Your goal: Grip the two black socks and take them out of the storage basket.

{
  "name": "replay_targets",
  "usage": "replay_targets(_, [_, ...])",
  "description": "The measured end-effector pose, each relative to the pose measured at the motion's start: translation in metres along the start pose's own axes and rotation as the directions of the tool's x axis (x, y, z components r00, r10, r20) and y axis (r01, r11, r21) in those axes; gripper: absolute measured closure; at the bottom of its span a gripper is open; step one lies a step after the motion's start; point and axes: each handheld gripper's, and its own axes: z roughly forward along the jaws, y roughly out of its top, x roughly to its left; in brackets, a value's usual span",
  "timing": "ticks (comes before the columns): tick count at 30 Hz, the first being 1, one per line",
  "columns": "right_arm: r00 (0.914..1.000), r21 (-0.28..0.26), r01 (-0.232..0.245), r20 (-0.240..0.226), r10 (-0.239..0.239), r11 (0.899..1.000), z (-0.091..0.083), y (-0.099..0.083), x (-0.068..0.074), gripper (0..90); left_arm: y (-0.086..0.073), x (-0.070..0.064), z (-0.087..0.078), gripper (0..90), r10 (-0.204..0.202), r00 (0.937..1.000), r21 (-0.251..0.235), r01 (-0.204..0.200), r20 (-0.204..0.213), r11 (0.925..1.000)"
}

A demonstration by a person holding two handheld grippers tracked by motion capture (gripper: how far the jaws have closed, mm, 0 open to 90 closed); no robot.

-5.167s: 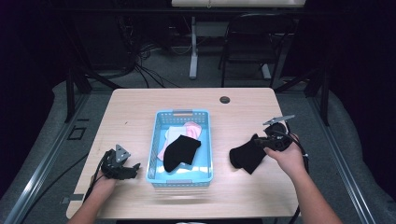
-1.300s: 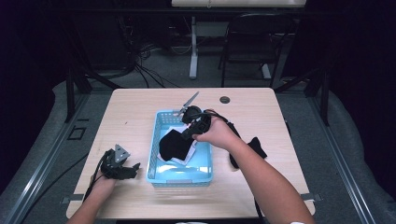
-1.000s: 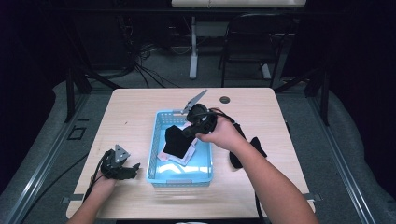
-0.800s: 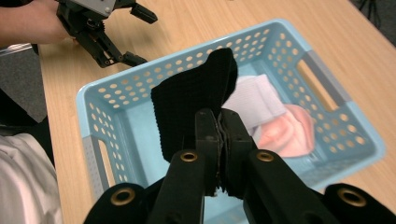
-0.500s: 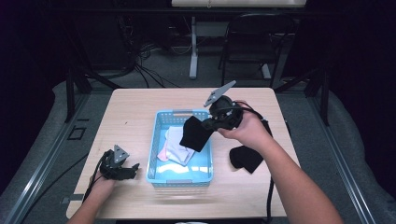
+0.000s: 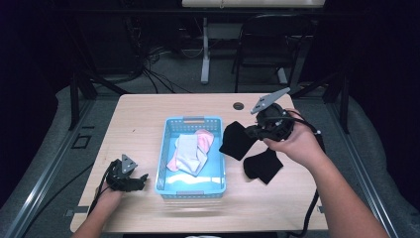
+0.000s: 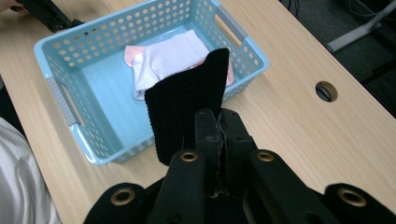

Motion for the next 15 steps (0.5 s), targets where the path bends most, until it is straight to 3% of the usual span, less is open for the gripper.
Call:
replay_targets(6, [0.9997,0.005,-0.022,0.013,0.022,1.000,-0.005,-0.015,-0.003,87.6,0.000,0.000,0.001,15.6,0.001,1.0000,0.002,-0.001,-0.001,1.0000])
replay_targets(15, [0.9990,0.030,-0.045,0.004,0.045,0.999,0.006,-0.034,-0.003,87.6,0.000,0.000,0.000,15.6,0.000,1.0000,0.002,0.000,-0.001,1.0000])
